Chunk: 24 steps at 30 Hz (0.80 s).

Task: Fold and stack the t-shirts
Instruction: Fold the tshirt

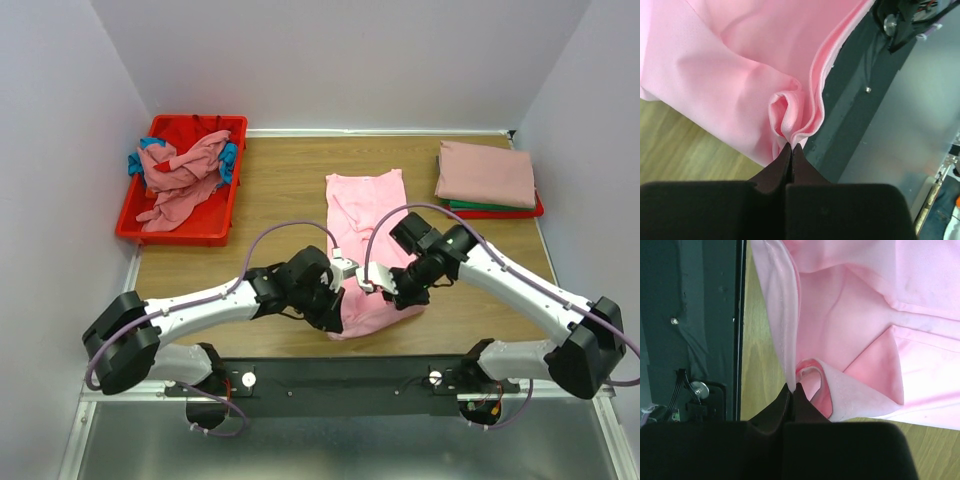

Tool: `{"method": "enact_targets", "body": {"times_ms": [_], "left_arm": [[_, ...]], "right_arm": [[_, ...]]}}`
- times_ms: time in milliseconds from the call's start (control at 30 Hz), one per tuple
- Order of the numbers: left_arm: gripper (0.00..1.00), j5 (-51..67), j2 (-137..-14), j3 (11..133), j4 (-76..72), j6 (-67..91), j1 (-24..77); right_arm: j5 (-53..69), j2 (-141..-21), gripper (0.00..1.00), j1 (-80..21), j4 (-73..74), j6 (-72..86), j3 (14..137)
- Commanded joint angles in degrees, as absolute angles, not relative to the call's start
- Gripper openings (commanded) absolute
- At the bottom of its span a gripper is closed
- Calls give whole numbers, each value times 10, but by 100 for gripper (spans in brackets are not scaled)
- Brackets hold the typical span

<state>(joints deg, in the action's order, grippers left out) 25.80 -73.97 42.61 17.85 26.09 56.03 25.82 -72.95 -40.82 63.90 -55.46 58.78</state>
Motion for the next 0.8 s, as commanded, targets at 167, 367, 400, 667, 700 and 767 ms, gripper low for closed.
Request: {"method": "enact_targets", "body": {"times_ms": [167, 367, 400, 667, 700, 767], "left_arm": [[0, 296, -733, 388, 75, 323, 584], [0, 289, -767, 402, 61, 323, 597], [0, 290, -770, 402, 60, 323, 598], [0, 279, -758, 369, 53, 359, 599], [0, 277, -756, 365, 48, 371, 599], [0, 275, -748, 352, 44, 384, 600]], "right_arm": [[222, -718, 0, -456, 618, -536, 541], [243, -723, 0, -462, 617, -537, 564], [243, -725, 1, -466, 617, -538, 558], [204, -730, 0, -524, 595, -534, 505], [189, -735, 0, -533, 594, -536, 503], [175, -738, 0, -540, 593, -538, 503]]}}
